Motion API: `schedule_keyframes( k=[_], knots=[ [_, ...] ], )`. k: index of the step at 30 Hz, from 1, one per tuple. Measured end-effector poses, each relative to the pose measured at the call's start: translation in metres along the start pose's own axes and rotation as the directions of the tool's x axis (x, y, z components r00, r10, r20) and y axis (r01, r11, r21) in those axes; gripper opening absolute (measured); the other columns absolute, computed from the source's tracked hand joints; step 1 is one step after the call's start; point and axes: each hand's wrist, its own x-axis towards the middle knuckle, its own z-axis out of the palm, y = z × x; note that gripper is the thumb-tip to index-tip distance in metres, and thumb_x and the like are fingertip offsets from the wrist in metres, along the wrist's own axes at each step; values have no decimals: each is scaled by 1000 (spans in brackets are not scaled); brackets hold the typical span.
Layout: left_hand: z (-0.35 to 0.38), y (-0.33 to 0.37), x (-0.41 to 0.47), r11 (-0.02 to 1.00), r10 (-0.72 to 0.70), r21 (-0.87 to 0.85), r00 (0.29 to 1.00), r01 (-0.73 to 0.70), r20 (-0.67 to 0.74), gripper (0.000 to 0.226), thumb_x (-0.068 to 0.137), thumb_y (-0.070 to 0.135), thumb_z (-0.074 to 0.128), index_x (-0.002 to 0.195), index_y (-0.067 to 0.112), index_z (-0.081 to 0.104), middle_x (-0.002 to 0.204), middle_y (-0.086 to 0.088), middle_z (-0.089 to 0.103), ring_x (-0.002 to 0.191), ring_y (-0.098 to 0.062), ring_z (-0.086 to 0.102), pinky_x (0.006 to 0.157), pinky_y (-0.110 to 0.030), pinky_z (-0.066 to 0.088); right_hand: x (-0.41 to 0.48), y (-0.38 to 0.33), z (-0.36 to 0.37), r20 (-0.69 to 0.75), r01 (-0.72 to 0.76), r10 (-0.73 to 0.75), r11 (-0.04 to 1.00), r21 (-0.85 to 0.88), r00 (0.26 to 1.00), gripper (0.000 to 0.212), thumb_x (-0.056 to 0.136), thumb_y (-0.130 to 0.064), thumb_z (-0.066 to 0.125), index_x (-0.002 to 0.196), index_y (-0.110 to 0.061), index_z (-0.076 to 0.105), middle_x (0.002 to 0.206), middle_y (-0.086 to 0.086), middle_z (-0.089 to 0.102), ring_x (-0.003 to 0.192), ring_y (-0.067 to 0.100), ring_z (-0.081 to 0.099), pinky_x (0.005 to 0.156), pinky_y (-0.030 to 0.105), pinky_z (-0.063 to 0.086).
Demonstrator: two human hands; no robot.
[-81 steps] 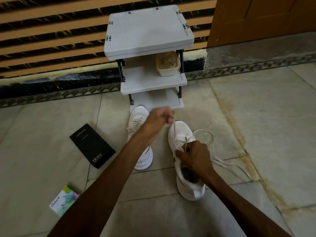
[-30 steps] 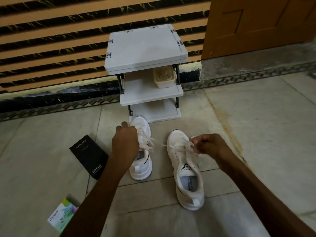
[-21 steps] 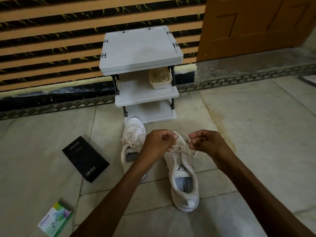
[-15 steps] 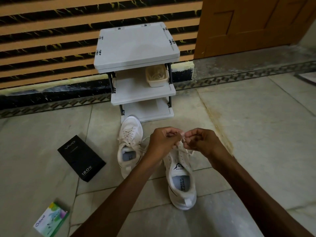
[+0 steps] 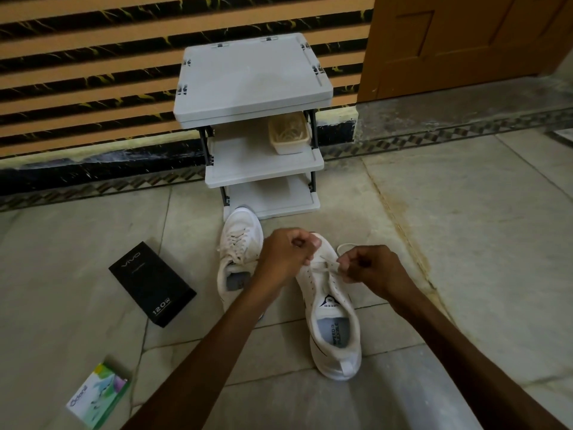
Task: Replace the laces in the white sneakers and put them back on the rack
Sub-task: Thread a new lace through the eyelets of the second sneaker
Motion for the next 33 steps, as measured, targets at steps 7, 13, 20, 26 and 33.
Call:
schedule_keyframes(
  k=[7,13,20,26,33],
  knots=[
    [19,-14,-6,991,-86,-100,996,88,25,8,87,17,71,90,9,71,72,-3,69,56,-9,61,64,-25,53,-3,-6,8,38,-17,8,969,247,999,6,88,-3,67,89,-5,72,81,8,75,76,20,72,69,24,57],
    [13,-1,-4,950,11,-312,1000,-16,-19,5,90,6,63,91,8,67,82,-7,67,71,-9,63,66,-19,51,3,-6,6,111,55,-62,996,64,992,6,88,-17,69,85,-13,71,78,4,74,74,15,72,71,25,59],
    [-32,9,11,302,-104,-951,989,-65,-101,20,100,3,40,88,14,51,80,-1,57,52,-7,56,46,-18,46,30,38,-8,93,29,67,640,-768,993,18,92,-25,61,87,-10,71,87,11,71,71,23,68,65,30,54],
    [-53,14,5,680,26,-702,964,-212,-266,19,97,3,45,88,16,54,69,4,54,44,-5,30,41,-17,24,39,26,-16,-109,-114,40,513,-851,993,31,98,-35,50,101,-8,67,109,15,56,79,29,63,65,32,46],
    [-22,2,-3,960,253,124,967,-250,-13,9,89,13,66,82,14,71,70,2,72,57,-1,62,58,-12,44,56,-49,-7,158,-58,54,998,15,986,20,98,-11,50,104,-10,69,86,9,70,76,23,67,63,26,56]
  ],
)
